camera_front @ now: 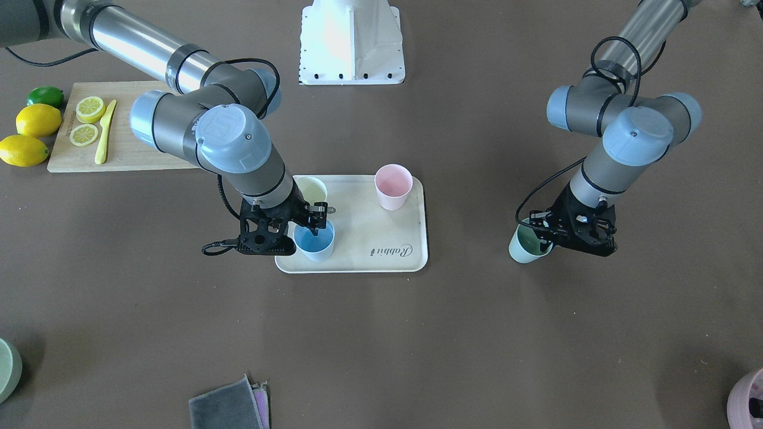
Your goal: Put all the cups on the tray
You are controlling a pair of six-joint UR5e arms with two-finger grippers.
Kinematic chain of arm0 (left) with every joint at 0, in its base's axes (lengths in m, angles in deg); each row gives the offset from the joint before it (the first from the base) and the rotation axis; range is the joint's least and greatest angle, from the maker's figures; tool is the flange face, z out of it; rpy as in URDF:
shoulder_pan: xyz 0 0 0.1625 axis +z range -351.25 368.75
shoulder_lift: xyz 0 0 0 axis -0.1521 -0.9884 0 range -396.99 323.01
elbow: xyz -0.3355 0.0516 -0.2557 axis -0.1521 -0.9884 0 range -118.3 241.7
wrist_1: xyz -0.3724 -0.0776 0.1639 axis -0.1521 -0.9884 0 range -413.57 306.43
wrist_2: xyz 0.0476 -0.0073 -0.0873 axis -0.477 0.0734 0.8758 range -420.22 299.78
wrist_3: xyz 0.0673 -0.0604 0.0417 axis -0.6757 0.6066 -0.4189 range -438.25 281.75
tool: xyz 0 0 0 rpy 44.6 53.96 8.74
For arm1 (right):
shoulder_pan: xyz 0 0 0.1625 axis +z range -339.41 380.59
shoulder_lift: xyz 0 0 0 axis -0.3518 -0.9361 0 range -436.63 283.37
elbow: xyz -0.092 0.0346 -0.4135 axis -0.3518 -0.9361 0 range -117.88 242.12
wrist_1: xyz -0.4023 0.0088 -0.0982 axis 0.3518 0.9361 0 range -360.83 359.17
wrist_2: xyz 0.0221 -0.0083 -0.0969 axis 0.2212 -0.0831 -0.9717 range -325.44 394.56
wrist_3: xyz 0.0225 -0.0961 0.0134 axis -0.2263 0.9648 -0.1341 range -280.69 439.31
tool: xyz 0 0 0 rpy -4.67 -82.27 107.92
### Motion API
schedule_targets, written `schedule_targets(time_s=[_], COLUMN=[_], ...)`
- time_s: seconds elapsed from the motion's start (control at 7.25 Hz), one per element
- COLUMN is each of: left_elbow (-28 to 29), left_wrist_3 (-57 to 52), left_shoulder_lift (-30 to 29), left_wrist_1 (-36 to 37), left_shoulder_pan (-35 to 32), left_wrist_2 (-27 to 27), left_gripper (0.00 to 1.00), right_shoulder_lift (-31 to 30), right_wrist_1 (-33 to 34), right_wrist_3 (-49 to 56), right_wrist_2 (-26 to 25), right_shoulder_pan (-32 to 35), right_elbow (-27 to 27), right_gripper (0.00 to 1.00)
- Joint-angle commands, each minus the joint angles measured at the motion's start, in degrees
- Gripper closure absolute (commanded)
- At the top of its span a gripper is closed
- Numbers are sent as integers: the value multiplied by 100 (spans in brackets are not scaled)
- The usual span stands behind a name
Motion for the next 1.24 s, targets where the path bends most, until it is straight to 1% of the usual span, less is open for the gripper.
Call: schedule_targets(time_s=[0.0,0.14,0.28,0.41,0.55,0.69,0.83,0.97,1.1], left_elbow=[-222,-370,-381,-329,-311,-136,118,233,548], left_wrist_3=[43,87,183,749,1042,1463,1658,1747,1757], left_shoulder_lift=[-386,-633,-905,-1308,-1556,-1802,-2074,-2155,-2278], left_wrist_1=[593,1059,1307,1466,1589,1556,1547,1495,1250], left_shoulder_pan=[-154,-164,-146,-94,168,457,669,828,882], left_wrist_2=[212,214,231,231,214,179,126,-240,-322], left_gripper=[100,100,100,100,100,100,100,100,100], right_shoulder_lift=[33,7,-28,-124,-238,-439,-668,-792,-932], right_wrist_1=[37,80,220,387,580,643,661,670,670], right_wrist_3=[0,9,44,96,123,315,734,921,1167], right_wrist_2=[378,433,477,503,512,521,521,521,512], right_shoulder_pan=[339,445,550,647,744,867,972,1060,1105], right_elbow=[81,117,169,335,519,660,775,776,785], right_gripper=[0,0,0,0,0,0,0,0,0])
